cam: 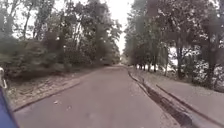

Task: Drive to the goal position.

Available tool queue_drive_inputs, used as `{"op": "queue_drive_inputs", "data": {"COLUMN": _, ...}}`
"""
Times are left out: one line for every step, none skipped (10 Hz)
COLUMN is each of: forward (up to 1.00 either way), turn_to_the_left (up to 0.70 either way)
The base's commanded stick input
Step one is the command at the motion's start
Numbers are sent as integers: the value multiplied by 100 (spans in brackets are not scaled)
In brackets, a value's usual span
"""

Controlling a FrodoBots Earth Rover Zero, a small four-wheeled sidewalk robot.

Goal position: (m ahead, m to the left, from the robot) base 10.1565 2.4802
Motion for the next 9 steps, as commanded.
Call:
{"op": "queue_drive_inputs", "data": {"forward": 70, "turn_to_the_left": -1}}
{"op": "queue_drive_inputs", "data": {"forward": 70, "turn_to_the_left": -1}}
{"op": "queue_drive_inputs", "data": {"forward": 70, "turn_to_the_left": -1}}
{"op": "queue_drive_inputs", "data": {"forward": 70, "turn_to_the_left": -1}}
{"op": "queue_drive_inputs", "data": {"forward": 70, "turn_to_the_left": -1}}
{"op": "queue_drive_inputs", "data": {"forward": 70, "turn_to_the_left": -1}}
{"op": "queue_drive_inputs", "data": {"forward": 70, "turn_to_the_left": -1}}
{"op": "queue_drive_inputs", "data": {"forward": 70, "turn_to_the_left": -1}}
{"op": "queue_drive_inputs", "data": {"forward": 70, "turn_to_the_left": -1}}
